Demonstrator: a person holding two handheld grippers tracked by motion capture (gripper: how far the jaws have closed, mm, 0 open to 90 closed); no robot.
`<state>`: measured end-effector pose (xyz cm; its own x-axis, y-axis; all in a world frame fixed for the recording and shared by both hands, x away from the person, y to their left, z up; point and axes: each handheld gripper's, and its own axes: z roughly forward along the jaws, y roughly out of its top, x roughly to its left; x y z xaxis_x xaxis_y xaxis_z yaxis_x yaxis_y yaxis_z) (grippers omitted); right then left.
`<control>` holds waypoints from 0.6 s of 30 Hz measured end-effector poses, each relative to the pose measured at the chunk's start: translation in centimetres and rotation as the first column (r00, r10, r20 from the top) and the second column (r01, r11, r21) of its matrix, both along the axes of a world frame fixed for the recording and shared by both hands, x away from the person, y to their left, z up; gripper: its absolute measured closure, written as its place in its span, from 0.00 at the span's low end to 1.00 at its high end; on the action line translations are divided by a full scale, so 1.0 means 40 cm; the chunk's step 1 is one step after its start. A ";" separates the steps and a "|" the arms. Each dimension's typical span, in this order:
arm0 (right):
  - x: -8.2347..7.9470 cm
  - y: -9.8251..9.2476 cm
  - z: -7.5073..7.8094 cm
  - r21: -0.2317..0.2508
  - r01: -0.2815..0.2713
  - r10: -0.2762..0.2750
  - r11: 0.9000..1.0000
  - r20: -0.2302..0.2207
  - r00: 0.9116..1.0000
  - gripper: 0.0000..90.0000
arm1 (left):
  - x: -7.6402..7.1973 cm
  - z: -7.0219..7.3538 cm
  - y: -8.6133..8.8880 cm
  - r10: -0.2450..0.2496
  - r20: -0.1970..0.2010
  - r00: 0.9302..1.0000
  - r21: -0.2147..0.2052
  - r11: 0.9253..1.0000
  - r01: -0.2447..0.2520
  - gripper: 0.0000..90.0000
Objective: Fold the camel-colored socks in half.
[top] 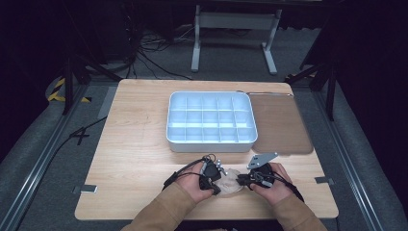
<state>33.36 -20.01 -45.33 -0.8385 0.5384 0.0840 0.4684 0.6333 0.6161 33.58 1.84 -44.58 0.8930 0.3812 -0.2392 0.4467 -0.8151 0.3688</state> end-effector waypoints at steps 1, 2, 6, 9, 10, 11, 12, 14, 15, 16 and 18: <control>-0.001 -0.001 0.004 0.000 -0.001 0.001 1.000 0.005 1.000 0.91 | -0.001 0.002 0.004 0.010 -0.006 1.000 -0.018 1.000 -0.010 0.96; -0.001 -0.001 0.006 0.002 -0.002 0.002 1.000 0.008 1.000 0.91 | 0.001 0.007 0.008 0.008 -0.015 1.000 -0.028 1.000 -0.008 0.96; -0.005 -0.002 0.015 0.006 0.003 -0.003 1.000 0.019 1.000 0.91 | 0.002 0.029 0.028 0.037 -0.015 0.999 -0.060 0.997 -0.038 0.94; -0.012 0.002 0.026 0.026 0.004 -0.005 1.000 0.036 0.999 0.92 | 0.008 0.051 0.051 0.067 0.007 0.998 -0.097 0.993 -0.066 0.93; -0.015 0.004 0.031 0.028 0.003 -0.004 1.000 0.043 0.999 0.93 | 0.010 0.056 0.058 0.086 0.012 0.996 -0.107 0.991 -0.084 0.93; -0.017 0.005 0.034 0.034 0.000 -0.002 0.999 0.049 0.999 0.93 | 0.014 0.058 0.065 0.094 0.019 0.995 -0.115 0.989 -0.091 0.93; -0.018 0.007 0.035 0.038 -0.002 0.000 0.999 0.051 0.999 0.94 | 0.018 0.061 0.072 0.105 0.023 0.994 -0.114 0.988 -0.101 0.93; -0.021 0.010 0.036 0.047 -0.005 0.003 0.999 0.045 0.999 0.95 | 0.023 0.060 0.082 0.129 0.029 0.991 -0.124 0.985 -0.124 0.93; -0.021 0.012 0.036 0.053 -0.006 0.004 0.999 0.045 0.999 0.95 | 0.025 0.059 0.086 0.135 0.028 0.990 -0.128 0.983 -0.131 0.93; -0.022 0.015 0.035 0.057 -0.008 0.005 0.998 0.047 0.999 0.96 | 0.029 0.057 0.089 0.139 0.031 0.990 -0.132 0.982 -0.134 0.92; -0.022 0.024 0.033 0.062 -0.014 0.011 0.998 0.049 0.999 0.97 | 0.032 0.050 0.091 0.151 0.029 0.988 -0.133 0.980 -0.146 0.92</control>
<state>32.48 -19.05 -44.01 -0.8488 0.5231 0.0760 0.4294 0.5985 0.6763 34.85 5.48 -42.58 0.8384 0.4780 -0.2618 0.5424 -0.6845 0.4871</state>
